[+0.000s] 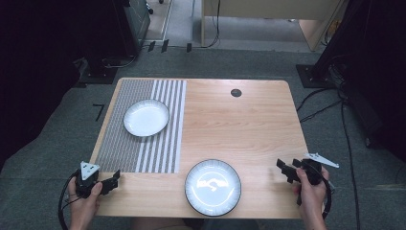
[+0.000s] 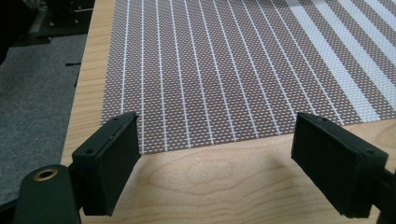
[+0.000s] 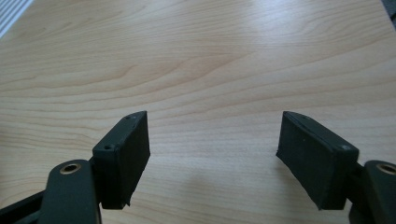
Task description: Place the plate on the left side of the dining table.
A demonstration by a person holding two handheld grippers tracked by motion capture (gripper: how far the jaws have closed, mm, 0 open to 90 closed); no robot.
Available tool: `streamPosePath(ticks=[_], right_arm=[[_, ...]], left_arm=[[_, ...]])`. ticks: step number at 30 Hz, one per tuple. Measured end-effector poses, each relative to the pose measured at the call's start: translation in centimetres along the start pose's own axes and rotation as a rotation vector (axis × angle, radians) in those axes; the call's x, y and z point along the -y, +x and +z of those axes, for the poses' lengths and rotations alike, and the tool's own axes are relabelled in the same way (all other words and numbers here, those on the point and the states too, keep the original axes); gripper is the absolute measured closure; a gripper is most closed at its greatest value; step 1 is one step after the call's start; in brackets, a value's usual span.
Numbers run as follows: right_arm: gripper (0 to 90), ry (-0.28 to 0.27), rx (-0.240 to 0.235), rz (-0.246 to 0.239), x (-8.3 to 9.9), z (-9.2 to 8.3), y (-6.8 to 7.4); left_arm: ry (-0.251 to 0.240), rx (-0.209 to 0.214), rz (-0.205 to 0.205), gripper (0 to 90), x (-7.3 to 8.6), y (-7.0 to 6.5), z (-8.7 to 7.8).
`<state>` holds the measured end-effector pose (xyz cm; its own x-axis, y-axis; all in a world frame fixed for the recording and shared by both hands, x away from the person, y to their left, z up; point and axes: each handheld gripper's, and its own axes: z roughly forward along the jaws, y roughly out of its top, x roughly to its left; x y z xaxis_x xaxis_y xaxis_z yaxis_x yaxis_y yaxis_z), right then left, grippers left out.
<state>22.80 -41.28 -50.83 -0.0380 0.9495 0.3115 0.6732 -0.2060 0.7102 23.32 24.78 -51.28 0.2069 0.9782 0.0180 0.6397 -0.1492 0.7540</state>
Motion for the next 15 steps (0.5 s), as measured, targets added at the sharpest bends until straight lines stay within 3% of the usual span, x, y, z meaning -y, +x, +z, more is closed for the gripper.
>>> streamPosePath(ticks=[10, 15], right_arm=[[23.3, 0.030, 0.057, 0.007, 0.77, 0.11, -0.36], [22.8, 0.028, 0.119, -0.045, 0.89, 0.41, 0.24]], left_arm=[[0.023, 0.002, -0.010, 15.0, 0.05, 0.22, 0.26], [0.034, 0.014, -0.002, 15.0, 0.11, 0.19, 0.42]])
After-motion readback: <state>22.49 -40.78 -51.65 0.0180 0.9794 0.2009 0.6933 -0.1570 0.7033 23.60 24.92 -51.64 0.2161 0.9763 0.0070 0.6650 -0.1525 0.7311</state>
